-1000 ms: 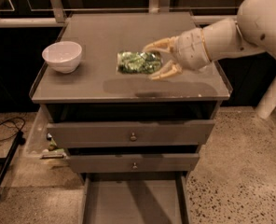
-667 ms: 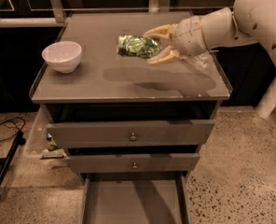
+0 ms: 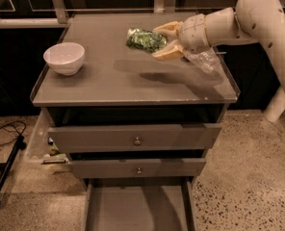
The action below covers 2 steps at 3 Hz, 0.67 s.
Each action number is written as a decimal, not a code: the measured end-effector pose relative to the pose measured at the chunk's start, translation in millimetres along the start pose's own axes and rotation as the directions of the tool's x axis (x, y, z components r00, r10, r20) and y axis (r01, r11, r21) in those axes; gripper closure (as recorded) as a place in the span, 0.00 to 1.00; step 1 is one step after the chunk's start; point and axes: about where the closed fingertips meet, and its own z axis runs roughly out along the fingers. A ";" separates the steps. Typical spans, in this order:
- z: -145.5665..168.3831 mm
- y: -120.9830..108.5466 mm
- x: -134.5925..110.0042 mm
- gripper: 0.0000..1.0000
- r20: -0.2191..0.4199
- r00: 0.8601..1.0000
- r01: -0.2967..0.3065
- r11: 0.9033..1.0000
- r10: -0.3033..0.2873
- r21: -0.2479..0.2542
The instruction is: Pick green can from bottom drawer and place on counter
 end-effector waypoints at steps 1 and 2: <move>2.1 3.4 18.8 1.00 -0.122 0.992 -0.051 0.998 0.044 -0.048; 9.4 9.6 38.6 1.00 -0.207 0.976 -0.094 0.991 0.072 -0.098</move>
Offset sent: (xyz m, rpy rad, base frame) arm 0.0184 -0.0265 -0.0546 -0.2899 0.2113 -0.1100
